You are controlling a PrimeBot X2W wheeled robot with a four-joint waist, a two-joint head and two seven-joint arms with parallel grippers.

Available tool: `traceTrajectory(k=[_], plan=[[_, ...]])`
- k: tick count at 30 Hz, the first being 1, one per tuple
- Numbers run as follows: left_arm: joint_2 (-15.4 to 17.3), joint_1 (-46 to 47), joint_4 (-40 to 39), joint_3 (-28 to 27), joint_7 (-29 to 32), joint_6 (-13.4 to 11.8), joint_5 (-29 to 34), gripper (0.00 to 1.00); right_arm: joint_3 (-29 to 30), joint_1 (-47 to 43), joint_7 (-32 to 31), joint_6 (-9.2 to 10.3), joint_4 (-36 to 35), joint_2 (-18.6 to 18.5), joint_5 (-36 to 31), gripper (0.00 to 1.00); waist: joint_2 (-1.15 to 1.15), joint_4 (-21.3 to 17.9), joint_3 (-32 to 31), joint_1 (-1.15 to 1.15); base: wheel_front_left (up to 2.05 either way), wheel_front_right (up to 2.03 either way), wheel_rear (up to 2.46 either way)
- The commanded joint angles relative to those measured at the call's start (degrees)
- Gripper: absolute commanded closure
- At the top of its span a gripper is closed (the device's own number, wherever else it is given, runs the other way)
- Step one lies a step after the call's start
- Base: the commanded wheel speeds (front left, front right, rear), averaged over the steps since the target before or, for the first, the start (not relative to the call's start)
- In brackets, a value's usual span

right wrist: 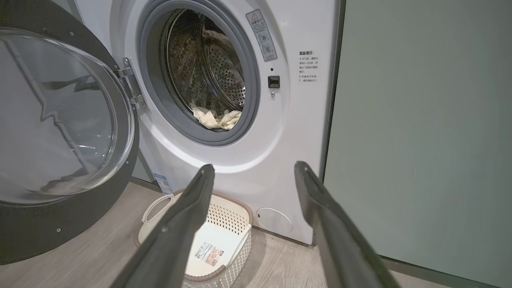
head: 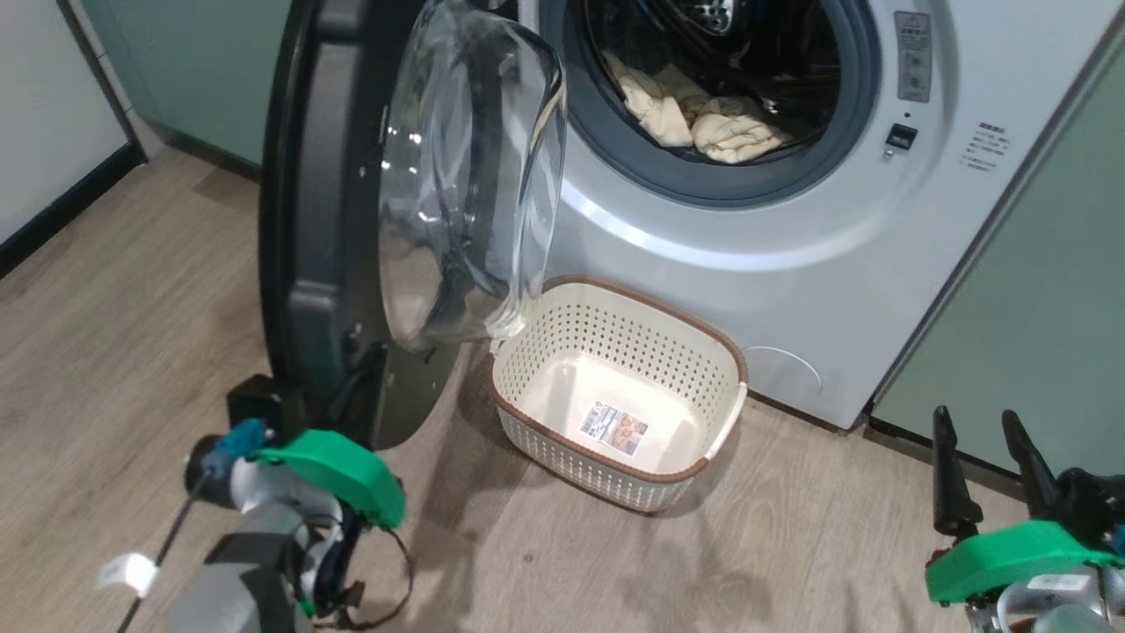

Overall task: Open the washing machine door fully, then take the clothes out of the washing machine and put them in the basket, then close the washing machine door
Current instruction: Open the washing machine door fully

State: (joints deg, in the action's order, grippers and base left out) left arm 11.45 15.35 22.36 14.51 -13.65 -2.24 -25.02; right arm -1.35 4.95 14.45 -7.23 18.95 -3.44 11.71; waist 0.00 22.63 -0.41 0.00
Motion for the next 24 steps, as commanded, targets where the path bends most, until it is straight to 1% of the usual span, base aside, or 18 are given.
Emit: traceTrajectory(k=[1, 9, 14, 18, 24], plan=[[2.0, 2.2, -1.4, -3.4, -0.5, -0.4, -0.6, 1.0, -1.0, 1.5, 0.5, -0.25, -1.7, -0.2, 0.4, 0.0, 0.0, 0.3, 0.0, 0.0, 0.0, 0.0, 0.0], [3.7, 3.6, 1.5, -7.7, -1.1, -1.6, -1.8, 1.0, -1.5, 1.6, 0.5, -0.25, -1.8, -0.4, 0.5, 0.0, 0.0, 0.8, 0.5, 0.0, 0.0, 0.0, 0.0], [4.2, 5.5, 3.9, -10.8, -1.3, -2.4, -2.4, 1.0, -1.7, 1.6, 0.5, -0.25, -1.9, -0.7, 0.4, 0.0, 0.0, 0.7, 1.4, 0.0, 0.0, 0.0, 0.0], [4.1, 7.6, 5.3, -13.4, -1.3, -2.4, -2.4, 1.0, -1.9, 2.0, 0.5, -0.25, -1.9, -1.1, 0.3, 0.0, 0.0, 0.5, 2.4, 0.0, 0.0, 0.0, 0.0], [3.9, 10.0, 7.7, -16.4, -1.3, -1.5, -1.8, 1.0, -2.5, 2.9, 0.5, -0.25, -1.8, -1.9, 0.4, 0.0, 0.0, -0.1, 3.5, 0.0, 0.0, 0.0, 0.0]])
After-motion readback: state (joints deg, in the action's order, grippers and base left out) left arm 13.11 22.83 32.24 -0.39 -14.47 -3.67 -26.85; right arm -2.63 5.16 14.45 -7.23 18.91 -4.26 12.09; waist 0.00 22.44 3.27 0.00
